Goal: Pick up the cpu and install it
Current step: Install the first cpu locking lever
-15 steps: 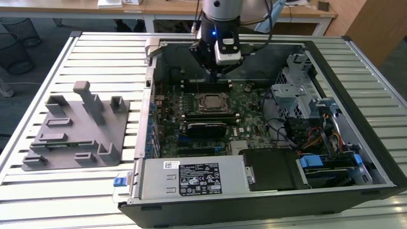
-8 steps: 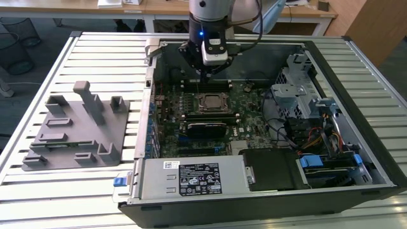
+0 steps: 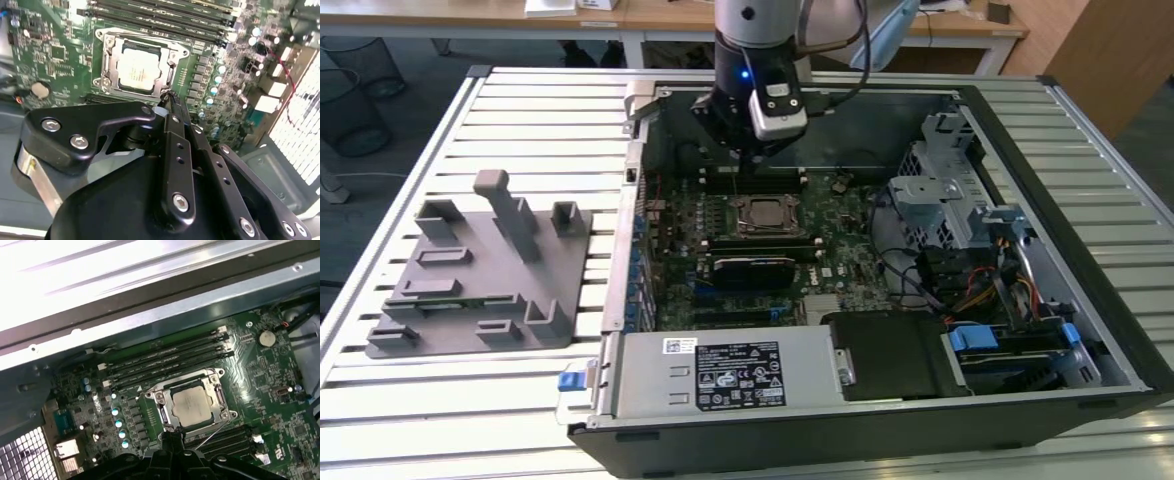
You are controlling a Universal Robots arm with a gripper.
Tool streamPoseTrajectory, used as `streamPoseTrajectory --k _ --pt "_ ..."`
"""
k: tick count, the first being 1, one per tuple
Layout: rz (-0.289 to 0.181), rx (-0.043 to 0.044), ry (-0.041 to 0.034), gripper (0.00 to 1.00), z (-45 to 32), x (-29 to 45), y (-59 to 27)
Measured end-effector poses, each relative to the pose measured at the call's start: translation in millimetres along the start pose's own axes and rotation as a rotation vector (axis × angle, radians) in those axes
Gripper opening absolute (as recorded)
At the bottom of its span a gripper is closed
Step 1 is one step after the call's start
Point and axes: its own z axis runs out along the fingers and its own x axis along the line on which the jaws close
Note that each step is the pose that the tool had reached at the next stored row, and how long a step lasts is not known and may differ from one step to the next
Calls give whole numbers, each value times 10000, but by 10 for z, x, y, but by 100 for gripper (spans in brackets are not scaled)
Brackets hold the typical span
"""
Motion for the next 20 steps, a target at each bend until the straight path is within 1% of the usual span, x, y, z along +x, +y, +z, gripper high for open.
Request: streamPoseTrajectory --k 2,4,6,10,20 --pt "-147 2 3 11 15 25 -8" --pt "-182 2 3 11 26 78 -21" --pt "-200 0 2 11 33 115 -29" --pt "-314 2 5 11 37 124 -32" --pt "-1550 0 20 11 45 133 -35"
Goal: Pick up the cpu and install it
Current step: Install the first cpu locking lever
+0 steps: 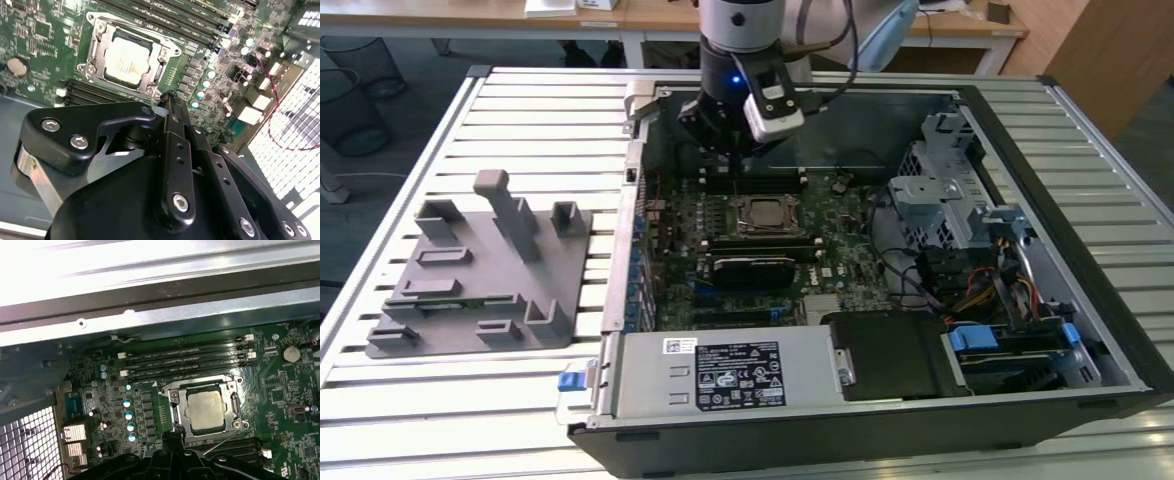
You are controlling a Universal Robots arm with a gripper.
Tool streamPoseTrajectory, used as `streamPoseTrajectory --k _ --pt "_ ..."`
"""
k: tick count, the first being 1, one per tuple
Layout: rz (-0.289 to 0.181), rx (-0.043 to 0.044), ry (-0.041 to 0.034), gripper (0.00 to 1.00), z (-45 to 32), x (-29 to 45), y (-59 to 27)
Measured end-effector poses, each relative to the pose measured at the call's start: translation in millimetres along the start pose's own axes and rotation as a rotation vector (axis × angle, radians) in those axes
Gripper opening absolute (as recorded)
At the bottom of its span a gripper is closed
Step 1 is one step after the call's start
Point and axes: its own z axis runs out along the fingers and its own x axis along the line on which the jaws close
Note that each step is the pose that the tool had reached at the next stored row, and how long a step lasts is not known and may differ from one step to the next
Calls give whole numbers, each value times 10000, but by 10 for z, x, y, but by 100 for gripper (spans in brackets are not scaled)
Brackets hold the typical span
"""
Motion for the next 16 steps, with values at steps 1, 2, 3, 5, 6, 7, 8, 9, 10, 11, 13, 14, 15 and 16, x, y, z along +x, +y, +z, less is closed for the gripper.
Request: streamPoseTrajectory --k 1,2,3,5,6,7,8,9,10,11,13,14,15,16 --pt "-87 -1 0 11 2 7 -1" --pt "-149 0 1 11 3 18 -2" --pt "-185 0 2 11 5 31 -4" --pt "-201 2 3 11 10 52 7" --pt "-201 1 3 11 14 60 16" --pt "-202 1 3 11 17 67 31" --pt "-201 2 3 11 19 74 52" --pt "-201 1 2 11 22 80 71" --pt "-201 0 2 11 25 87 87" --pt "-201 1 3 11 29 95 101" --pt "-201 1 2 11 38 105 114" --pt "-203 0 2 11 42 109 118" --pt "-218 0 2 11 46 112 121" --pt "-267 2 4 11 49 113 126"
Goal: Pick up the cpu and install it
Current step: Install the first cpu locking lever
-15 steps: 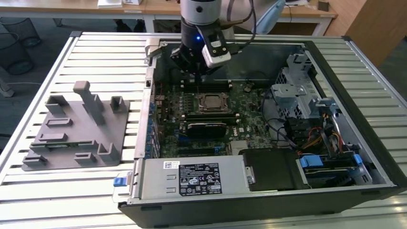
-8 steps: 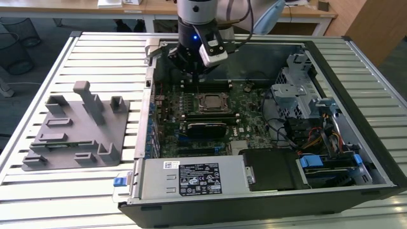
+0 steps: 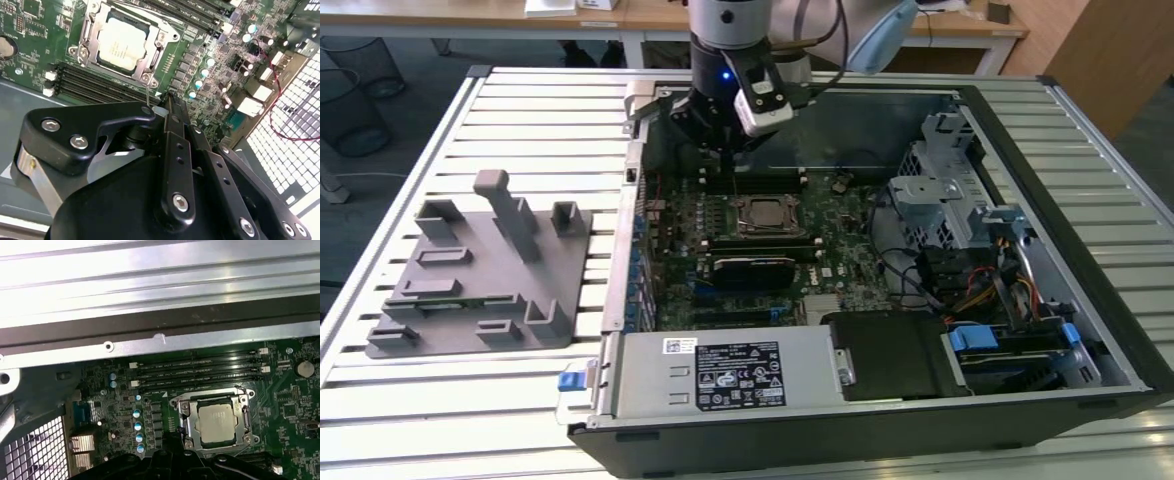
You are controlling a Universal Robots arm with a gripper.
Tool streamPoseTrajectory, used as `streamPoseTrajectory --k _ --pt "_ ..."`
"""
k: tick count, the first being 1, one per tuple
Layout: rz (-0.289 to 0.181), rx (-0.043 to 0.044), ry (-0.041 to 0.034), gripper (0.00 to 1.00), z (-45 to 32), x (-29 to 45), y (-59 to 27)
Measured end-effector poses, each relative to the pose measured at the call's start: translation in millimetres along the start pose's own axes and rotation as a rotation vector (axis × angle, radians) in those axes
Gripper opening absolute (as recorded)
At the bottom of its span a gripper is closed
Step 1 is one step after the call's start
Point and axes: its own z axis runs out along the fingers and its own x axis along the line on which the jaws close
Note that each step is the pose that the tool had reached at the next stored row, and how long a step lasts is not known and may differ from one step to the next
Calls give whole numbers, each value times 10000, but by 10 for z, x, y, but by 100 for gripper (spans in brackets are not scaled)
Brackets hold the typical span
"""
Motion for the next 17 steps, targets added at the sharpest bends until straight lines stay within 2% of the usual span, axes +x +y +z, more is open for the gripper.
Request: streamPoseTrajectory --k 6,8,12,17 --pt "-986 -1 12 11 27 2 0" --pt "-1085 1 15 11 35 17 13" --pt "-1137 0 15 11 52 29 97" --pt "-1518 -1 19 11 79 57 104"
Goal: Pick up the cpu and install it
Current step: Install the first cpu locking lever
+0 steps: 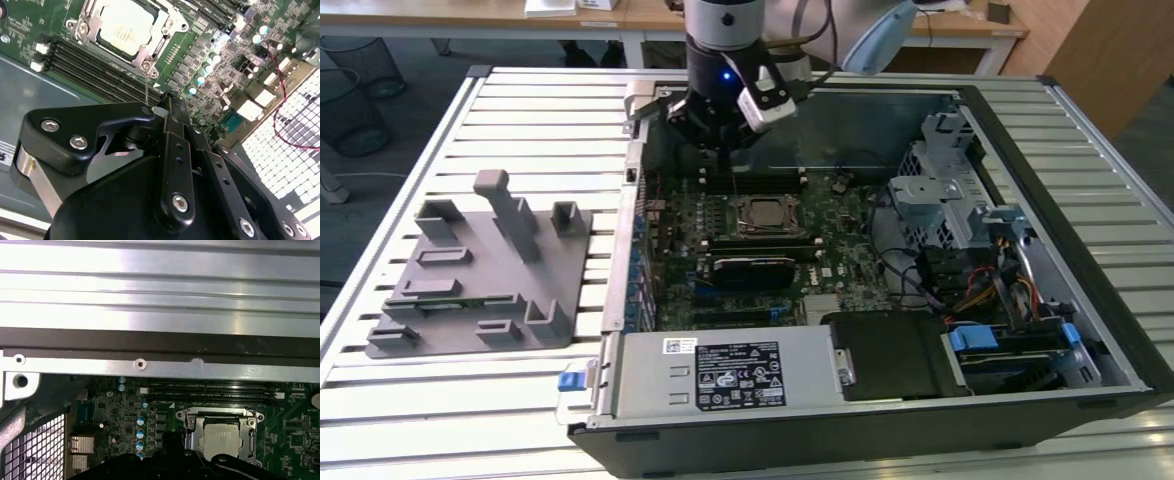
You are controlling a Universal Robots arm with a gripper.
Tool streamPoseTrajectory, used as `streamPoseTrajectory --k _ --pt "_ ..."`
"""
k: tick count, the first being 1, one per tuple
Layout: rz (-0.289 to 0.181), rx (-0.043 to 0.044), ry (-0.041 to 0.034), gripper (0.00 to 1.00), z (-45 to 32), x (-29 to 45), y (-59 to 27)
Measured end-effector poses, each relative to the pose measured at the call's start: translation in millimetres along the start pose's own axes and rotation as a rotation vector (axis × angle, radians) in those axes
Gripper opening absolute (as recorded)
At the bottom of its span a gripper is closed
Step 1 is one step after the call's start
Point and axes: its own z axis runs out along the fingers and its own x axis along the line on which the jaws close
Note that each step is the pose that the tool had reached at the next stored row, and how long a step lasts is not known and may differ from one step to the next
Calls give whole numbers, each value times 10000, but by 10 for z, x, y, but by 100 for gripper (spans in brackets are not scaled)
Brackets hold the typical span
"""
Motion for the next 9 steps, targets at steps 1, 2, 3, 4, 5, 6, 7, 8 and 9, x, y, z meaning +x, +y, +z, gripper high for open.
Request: streamPoseTrajectory --k 1,2,3,4,5,6,7,8,9 --pt "-136 0 2 11 5 2 0" --pt "-252 1 4 11 8 4 1" --pt "-340 2 6 11 9 5 5" --pt "-410 1 7 11 12 5 17" --pt "-455 1 8 11 15 4 34" --pt "-490 -1 7 11 18 3 55" --pt "-524 0 7 11 20 3 77" --pt "-556 0 8 11 22 2 98" --pt "-587 1 9 11 24 2 119"
